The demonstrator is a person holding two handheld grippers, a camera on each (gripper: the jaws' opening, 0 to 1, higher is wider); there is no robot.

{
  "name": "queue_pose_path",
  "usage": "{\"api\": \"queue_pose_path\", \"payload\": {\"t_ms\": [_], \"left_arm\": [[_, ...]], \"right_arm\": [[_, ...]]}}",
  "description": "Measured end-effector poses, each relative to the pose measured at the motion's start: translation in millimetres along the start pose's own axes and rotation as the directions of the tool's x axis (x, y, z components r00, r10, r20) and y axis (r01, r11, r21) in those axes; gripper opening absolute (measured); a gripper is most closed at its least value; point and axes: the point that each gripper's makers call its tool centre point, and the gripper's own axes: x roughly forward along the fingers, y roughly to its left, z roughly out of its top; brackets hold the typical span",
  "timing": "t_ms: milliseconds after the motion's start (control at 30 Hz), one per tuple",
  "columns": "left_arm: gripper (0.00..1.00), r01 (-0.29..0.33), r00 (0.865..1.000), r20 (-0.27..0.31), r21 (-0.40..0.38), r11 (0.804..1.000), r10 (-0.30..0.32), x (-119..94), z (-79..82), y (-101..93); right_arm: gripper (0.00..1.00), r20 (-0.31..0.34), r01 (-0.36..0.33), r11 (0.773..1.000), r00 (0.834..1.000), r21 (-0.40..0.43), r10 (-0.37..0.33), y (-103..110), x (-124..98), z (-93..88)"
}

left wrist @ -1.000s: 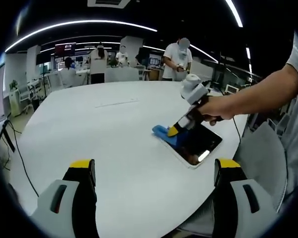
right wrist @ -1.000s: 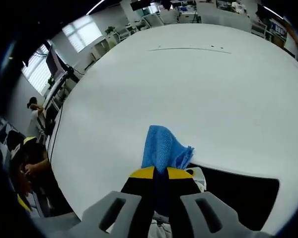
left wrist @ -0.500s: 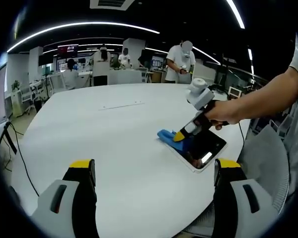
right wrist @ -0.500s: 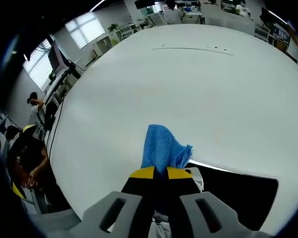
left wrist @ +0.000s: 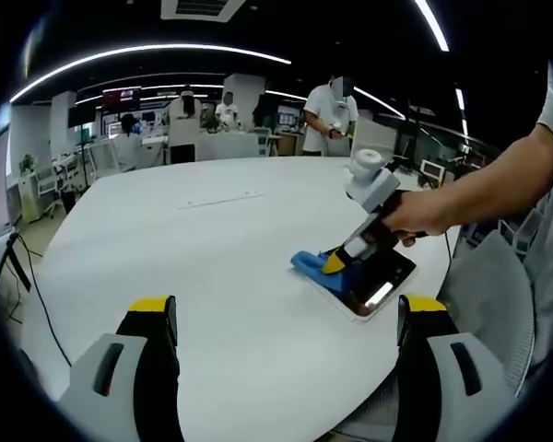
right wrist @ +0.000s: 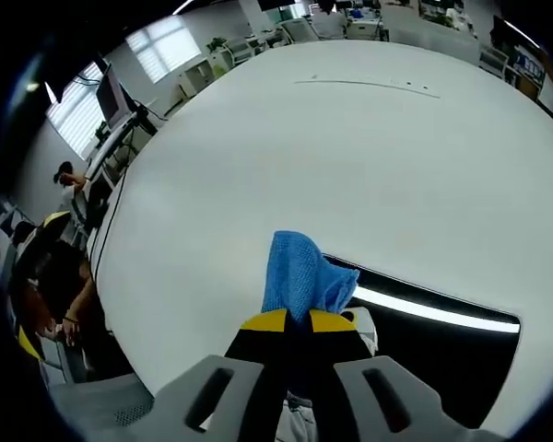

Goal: Wipe the mirror surface with the cleaning cloth until all visible marks leave the cleaned area.

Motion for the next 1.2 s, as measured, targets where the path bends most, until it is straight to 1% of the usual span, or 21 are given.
{"api": "queue_pose_path", "payload": {"t_ms": [100,200,300,367,467,633,867,1000,1200], "left_arm": [[0.99,0.0,1.0,0.016,-0.003,1.0,0.0,0,1.3,-3.2],[0.99,-0.001,1.0,0.014,-0.008,1.0,0.001,1,-1.6,-4.5],[0.99,-0.009,1.0,0.019,-0.024,1.0,0.01,3,-2.7,-4.2],[0.99,-0.005,1.0,0.028,-0.025,1.0,0.005,5,-1.5,-7.9],[0.99,0.0,1.0,0.026,-0.02,1.0,0.001,6,-1.7,-11.7],[0.99,0.009,1.0,0.024,-0.018,1.0,-0.008,7,-3.1,-14.4],[0.99,0.012,0.999,0.031,-0.008,1.0,-0.012,5,0.0,-12.9],[0.99,0.007,0.999,0.033,-0.005,1.0,-0.007,3,1.3,-8.9],[0.99,0.002,0.999,0.035,-0.006,1.0,-0.002,1,2.1,-7.6]], "right_arm": [[0.01,-0.007,-0.007,1.0,1.0,-0.004,0.007,3,-3,-5.6],[0.01,-0.008,-0.013,1.0,1.0,-0.016,0.013,4,-5,-9.2],[0.01,-0.01,-0.02,1.0,1.0,0.002,0.02,4,-5,-10.6],[0.01,-0.014,-0.018,1.0,1.0,0.002,0.018,6,-6,-11.8],[0.01,-0.04,-0.02,1.0,0.999,0.006,0.02,7,-8,-17.0],[0.01,-0.057,-0.022,0.999,0.998,-0.026,0.021,12,-13,-26.5],[0.01,-0.056,-0.013,1.0,0.998,-0.022,0.012,10,-11,-25.0],[0.01,-0.054,-0.013,1.0,0.998,-0.021,0.012,10,-11,-25.0],[0.01,-0.057,-0.013,0.999,0.998,-0.049,0.01,7,-12,-24.9]]}}
